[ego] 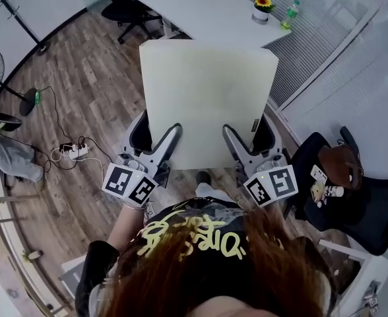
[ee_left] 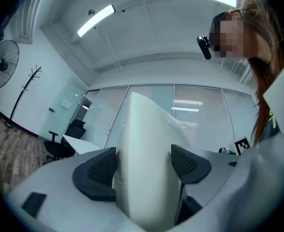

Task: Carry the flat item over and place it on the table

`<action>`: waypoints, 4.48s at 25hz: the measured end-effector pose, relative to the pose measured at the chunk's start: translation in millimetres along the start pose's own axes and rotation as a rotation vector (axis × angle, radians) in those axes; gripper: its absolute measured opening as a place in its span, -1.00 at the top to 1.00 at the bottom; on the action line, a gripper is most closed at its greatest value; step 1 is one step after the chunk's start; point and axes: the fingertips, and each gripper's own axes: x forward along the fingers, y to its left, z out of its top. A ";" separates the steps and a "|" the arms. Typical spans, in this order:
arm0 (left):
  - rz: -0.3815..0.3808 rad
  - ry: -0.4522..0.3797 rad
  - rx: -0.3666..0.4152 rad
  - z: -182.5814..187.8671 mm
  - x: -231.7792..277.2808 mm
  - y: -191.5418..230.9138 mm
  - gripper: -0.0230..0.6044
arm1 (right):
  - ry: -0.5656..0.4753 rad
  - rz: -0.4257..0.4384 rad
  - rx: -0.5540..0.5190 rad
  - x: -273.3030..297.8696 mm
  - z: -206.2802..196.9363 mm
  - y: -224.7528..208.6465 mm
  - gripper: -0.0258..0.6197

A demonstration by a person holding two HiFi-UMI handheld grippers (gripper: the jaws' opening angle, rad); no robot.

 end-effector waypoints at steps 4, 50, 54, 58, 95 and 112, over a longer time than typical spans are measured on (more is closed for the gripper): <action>0.012 0.002 0.010 -0.4 30.7 10.3 -0.20 | 0.006 0.012 0.014 24.2 -0.3 -25.4 -0.24; 0.147 -0.023 0.042 -10.8 126.8 63.5 -0.20 | 0.033 0.159 0.049 130.1 -12.3 -108.1 -0.24; 0.154 -0.019 0.050 -11.7 127.3 71.8 -0.20 | 0.042 0.167 0.059 138.4 -18.5 -107.3 -0.24; 0.149 -0.019 0.042 -14.5 133.9 81.4 -0.20 | 0.045 0.163 0.063 148.3 -22.6 -111.0 -0.24; 0.020 -0.030 0.035 15.6 304.0 269.4 -0.20 | 0.002 0.069 0.011 370.4 -32.8 -177.2 -0.24; -0.069 0.004 0.011 29.9 411.2 365.2 -0.20 | -0.011 -0.038 0.005 488.2 -34.5 -224.1 -0.24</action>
